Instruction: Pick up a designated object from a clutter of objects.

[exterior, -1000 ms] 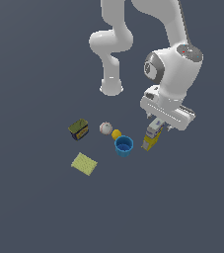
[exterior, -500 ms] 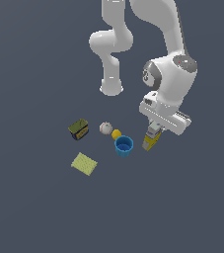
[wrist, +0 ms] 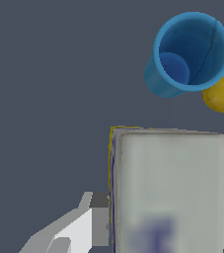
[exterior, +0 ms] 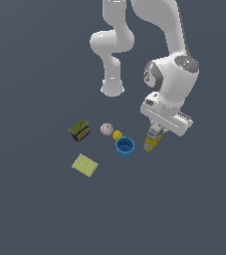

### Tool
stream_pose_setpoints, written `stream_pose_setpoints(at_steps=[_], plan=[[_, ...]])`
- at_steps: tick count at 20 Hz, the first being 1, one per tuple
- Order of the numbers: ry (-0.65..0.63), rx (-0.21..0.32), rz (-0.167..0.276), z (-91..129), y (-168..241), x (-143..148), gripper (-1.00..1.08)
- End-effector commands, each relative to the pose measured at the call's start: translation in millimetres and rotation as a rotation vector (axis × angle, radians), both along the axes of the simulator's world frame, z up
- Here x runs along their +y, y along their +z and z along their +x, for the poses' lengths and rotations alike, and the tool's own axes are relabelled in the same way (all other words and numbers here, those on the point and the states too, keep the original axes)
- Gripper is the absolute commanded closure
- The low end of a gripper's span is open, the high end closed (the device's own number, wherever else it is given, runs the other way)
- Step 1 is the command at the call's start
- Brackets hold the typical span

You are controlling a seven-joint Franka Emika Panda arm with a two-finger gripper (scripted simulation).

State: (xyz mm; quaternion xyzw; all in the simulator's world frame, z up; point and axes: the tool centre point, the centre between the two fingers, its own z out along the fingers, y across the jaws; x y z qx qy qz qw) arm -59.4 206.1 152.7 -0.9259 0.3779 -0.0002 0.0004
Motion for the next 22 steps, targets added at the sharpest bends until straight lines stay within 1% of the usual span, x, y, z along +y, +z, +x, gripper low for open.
stream_pose_setpoints(at_steps=[1, 6, 11, 16, 22], plan=[[0.000, 0.000, 0.000, 0.1, 0.9, -0.6, 1.08], [0.000, 0.000, 0.000, 0.5, 12.5, -7.4, 1.08], [0.000, 0.000, 0.002, 1.5, 37.5, -22.2, 1.08], [0.001, 0.001, 0.003, 3.0, 75.2, -44.3, 1.08], [0.001, 0.001, 0.004, 5.9, 134.1, -79.1, 1.08]])
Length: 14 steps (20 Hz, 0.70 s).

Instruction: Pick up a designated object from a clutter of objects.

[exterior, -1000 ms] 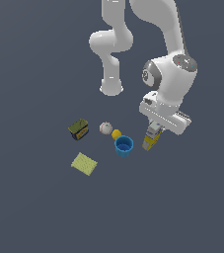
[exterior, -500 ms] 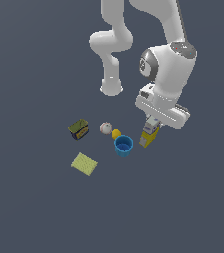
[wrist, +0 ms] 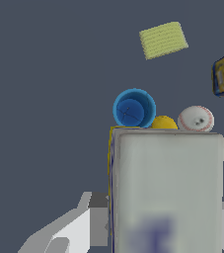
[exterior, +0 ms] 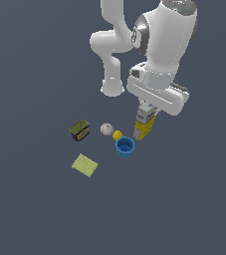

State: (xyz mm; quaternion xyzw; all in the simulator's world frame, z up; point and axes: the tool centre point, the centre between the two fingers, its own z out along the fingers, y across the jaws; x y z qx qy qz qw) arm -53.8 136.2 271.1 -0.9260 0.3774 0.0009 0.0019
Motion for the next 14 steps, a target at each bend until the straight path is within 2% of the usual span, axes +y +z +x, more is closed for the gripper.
stream_pose_setpoints(at_steps=[1, 8, 14], plan=[[0.000, 0.000, 0.001, 0.8, 25.8, -15.3, 1.08], [0.000, 0.000, 0.000, 5.8, 94.7, -56.7, 1.08], [-0.001, 0.000, -0.002, 10.4, 138.4, -82.8, 1.08]])
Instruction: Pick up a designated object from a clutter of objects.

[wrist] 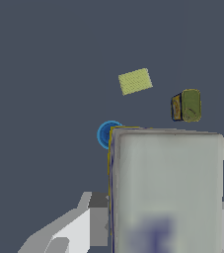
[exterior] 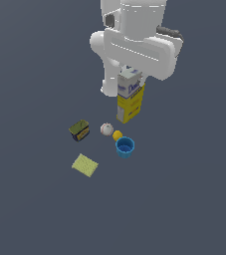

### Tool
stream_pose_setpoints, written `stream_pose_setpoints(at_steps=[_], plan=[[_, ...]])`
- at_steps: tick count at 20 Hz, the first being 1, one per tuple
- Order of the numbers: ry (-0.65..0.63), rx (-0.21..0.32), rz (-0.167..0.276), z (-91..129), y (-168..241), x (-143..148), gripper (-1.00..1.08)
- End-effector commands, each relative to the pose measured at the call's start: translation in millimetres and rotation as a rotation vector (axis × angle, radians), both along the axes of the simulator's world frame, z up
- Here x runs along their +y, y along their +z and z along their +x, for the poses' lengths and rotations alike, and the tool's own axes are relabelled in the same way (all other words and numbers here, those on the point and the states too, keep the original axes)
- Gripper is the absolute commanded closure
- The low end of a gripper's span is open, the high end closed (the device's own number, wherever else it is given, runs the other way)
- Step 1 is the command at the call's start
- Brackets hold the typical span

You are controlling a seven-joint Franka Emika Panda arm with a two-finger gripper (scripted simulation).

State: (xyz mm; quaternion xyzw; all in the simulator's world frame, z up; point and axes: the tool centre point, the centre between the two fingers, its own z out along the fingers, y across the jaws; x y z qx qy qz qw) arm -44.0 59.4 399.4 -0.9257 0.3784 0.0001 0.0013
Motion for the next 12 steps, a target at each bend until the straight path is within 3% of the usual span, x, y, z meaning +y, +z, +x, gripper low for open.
stream_pose_setpoints(at_steps=[1, 12], plan=[[0.001, 0.001, -0.001, 1.4, 15.6, -9.4, 1.08], [0.000, 0.001, -0.003, 6.4, 42.4, -24.8, 1.08]])
